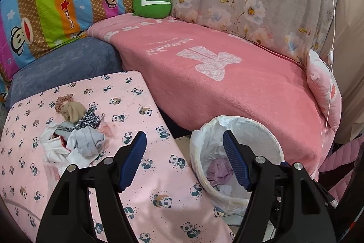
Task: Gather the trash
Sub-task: 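Move both open tools back to the clothes pile toward the white items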
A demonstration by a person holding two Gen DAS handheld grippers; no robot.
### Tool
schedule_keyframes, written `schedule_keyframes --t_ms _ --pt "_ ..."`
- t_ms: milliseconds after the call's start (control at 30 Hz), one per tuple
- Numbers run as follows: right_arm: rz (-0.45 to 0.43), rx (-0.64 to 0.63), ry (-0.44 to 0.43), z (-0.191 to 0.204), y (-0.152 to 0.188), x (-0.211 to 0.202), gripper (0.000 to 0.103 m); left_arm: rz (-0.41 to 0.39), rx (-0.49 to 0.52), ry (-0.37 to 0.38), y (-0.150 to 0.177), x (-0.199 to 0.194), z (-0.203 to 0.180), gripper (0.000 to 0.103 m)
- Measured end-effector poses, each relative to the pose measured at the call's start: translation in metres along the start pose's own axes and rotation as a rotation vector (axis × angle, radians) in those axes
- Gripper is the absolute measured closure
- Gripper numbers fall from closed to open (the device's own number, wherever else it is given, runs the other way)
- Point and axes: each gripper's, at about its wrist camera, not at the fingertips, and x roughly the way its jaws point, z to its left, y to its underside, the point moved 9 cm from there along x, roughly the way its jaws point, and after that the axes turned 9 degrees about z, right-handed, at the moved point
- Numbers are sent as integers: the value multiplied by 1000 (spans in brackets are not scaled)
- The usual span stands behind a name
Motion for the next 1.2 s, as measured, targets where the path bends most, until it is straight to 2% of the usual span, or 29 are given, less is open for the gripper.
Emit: schedule_keyframes --t_ms 700,1200 --pt "38 -140 -42 87 27 -3 49 8 -125 -100 30 -20 91 35" --pt "91 -242 -69 150 55 12 49 61 -257 -169 65 -18 173 34"
